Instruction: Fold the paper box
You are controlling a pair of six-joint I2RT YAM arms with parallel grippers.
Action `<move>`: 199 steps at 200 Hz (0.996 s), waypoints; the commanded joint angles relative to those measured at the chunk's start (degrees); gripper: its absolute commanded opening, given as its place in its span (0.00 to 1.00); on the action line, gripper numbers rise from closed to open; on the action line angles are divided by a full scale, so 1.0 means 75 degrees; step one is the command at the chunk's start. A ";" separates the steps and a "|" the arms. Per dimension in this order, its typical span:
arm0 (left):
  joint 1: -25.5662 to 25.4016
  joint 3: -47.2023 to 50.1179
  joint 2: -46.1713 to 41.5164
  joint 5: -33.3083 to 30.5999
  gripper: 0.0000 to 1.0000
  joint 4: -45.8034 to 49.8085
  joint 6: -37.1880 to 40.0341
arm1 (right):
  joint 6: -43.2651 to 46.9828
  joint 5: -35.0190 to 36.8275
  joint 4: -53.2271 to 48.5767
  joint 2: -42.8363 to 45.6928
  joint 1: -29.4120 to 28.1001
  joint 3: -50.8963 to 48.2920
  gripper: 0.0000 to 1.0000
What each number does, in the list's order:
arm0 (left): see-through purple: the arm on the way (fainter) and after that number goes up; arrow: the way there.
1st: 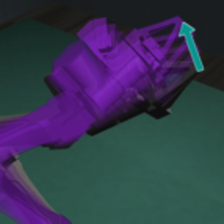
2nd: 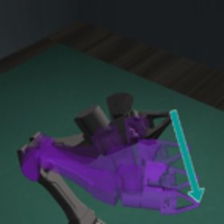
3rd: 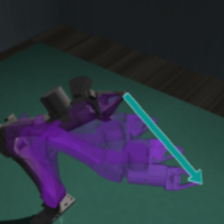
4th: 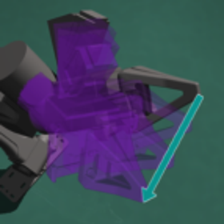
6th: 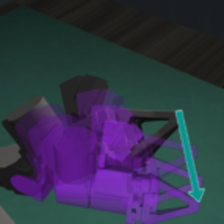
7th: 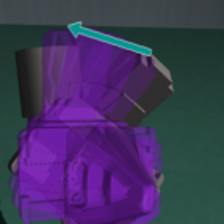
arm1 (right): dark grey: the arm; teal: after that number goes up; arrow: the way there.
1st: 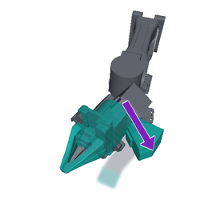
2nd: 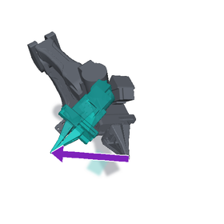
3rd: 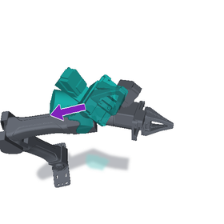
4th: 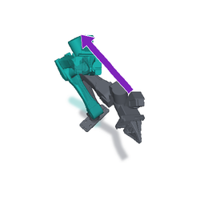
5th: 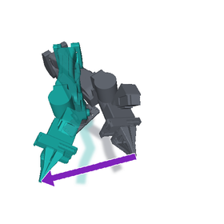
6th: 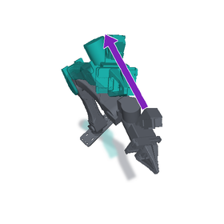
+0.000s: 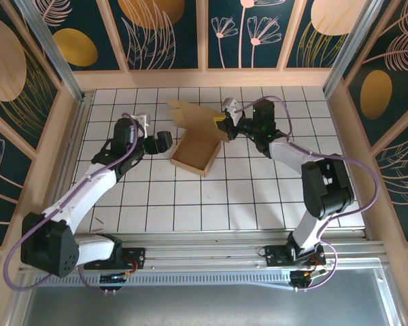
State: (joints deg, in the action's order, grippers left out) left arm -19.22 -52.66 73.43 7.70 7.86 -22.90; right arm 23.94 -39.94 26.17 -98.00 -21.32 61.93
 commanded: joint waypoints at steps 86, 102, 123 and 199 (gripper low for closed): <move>0.0458 -0.1010 0.2757 0.1998 0.76 -0.2495 0.6380 | 0.0574 -0.1343 -0.1158 -0.0587 0.0417 0.1227 0.00; 0.0617 -0.1122 0.2995 0.2296 0.78 -0.2714 0.6716 | 0.0534 -0.1453 -0.1208 -0.0734 0.0454 0.1342 0.00; 0.0976 -0.1088 0.3145 0.3250 0.82 -0.3333 0.6762 | 0.0621 -0.1535 -0.1333 -0.0887 0.0464 0.1477 0.00; 0.1502 -0.3587 0.5144 0.6344 0.84 -0.1002 0.8301 | 0.0645 -0.1764 -0.1431 -0.1182 0.0595 0.1722 0.00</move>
State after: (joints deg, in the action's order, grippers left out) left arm -7.92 -74.48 108.31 44.40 -7.68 31.99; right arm 28.23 -51.81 17.65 -105.14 -17.32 72.75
